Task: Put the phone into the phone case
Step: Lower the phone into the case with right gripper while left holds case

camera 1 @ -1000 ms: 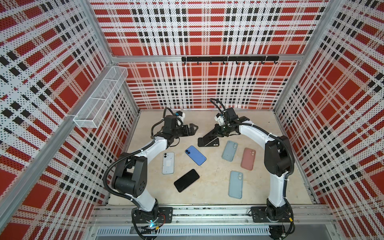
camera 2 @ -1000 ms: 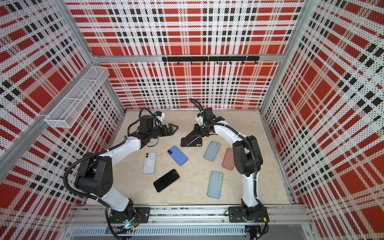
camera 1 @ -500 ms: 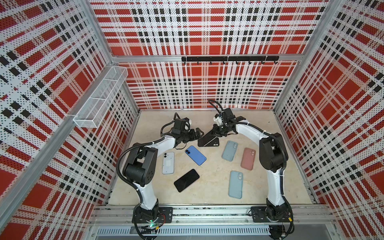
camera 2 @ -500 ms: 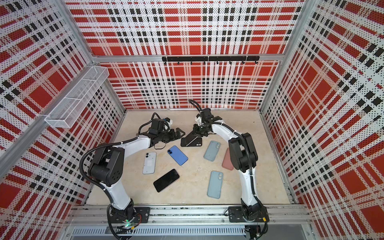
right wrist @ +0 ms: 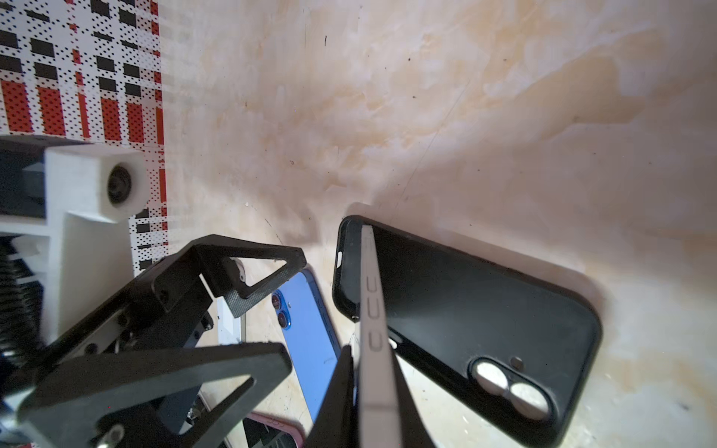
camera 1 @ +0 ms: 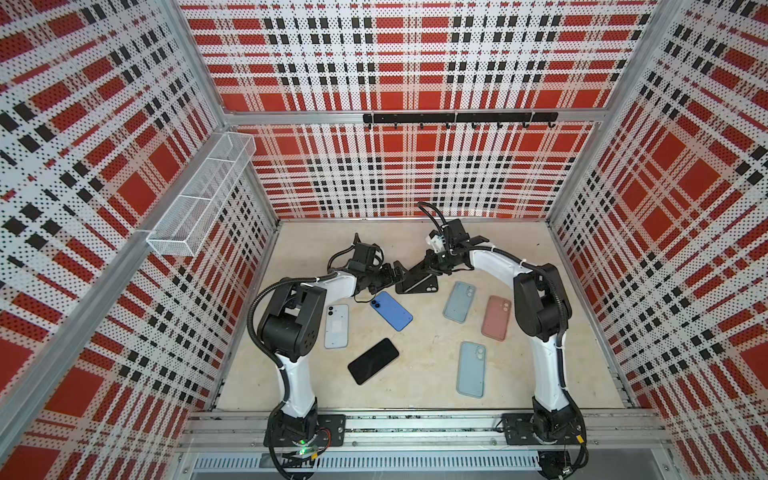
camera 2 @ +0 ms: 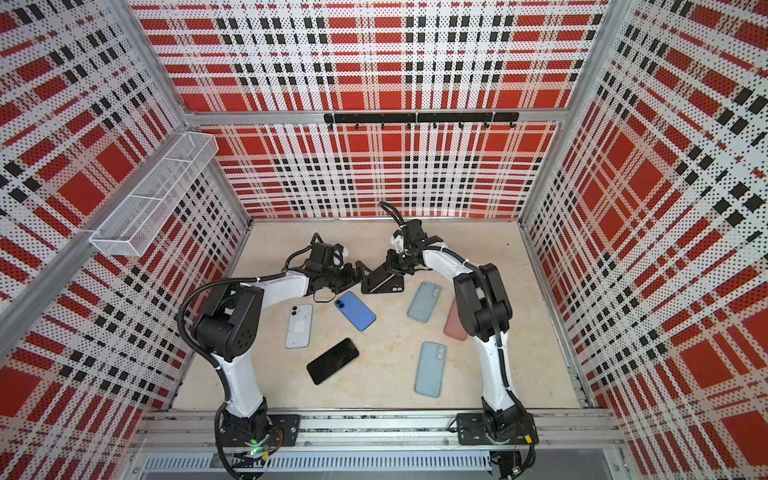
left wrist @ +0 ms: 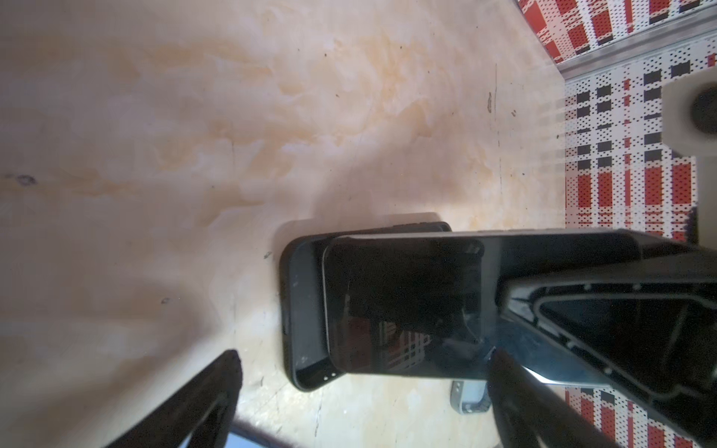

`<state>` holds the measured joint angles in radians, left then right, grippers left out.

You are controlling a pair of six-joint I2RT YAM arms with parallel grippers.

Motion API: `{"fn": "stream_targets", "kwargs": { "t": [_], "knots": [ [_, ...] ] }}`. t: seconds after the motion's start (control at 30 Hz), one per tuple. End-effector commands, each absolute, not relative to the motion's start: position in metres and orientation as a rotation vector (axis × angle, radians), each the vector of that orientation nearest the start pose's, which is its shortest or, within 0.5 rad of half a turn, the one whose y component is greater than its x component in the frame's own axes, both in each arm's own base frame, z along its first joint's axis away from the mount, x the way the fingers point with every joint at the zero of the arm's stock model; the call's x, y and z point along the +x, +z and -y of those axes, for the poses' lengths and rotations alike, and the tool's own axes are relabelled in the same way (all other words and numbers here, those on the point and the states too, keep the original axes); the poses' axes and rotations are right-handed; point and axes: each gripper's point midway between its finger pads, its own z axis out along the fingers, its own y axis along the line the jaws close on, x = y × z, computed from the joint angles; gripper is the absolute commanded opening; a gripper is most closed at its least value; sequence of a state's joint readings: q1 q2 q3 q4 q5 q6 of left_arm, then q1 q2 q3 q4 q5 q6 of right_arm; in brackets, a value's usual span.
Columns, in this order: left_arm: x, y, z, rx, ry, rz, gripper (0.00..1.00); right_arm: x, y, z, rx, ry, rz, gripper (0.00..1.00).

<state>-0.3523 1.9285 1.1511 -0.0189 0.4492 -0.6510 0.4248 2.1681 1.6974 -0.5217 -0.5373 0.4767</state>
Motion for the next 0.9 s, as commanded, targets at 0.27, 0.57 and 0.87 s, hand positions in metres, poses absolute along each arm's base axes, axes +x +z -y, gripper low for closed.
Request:
{"fn": "stream_targets", "kwargs": {
  "t": [0.27,0.57,0.87],
  "knots": [
    [0.446,0.064,0.260,-0.130,-1.049,-2.470,1.00,0.449,0.051,-0.296,-0.096,1.006,-2.709,0.00],
    [0.449,0.052,0.262,-0.145,-1.048,-2.487,1.00,0.443,0.027,-0.293,-0.064,1.000,-2.743,0.02],
    [0.448,0.050,0.262,-0.143,-1.051,-2.490,1.00,0.437,0.003,-0.290,-0.017,1.003,-2.770,0.06]
  ]
}}
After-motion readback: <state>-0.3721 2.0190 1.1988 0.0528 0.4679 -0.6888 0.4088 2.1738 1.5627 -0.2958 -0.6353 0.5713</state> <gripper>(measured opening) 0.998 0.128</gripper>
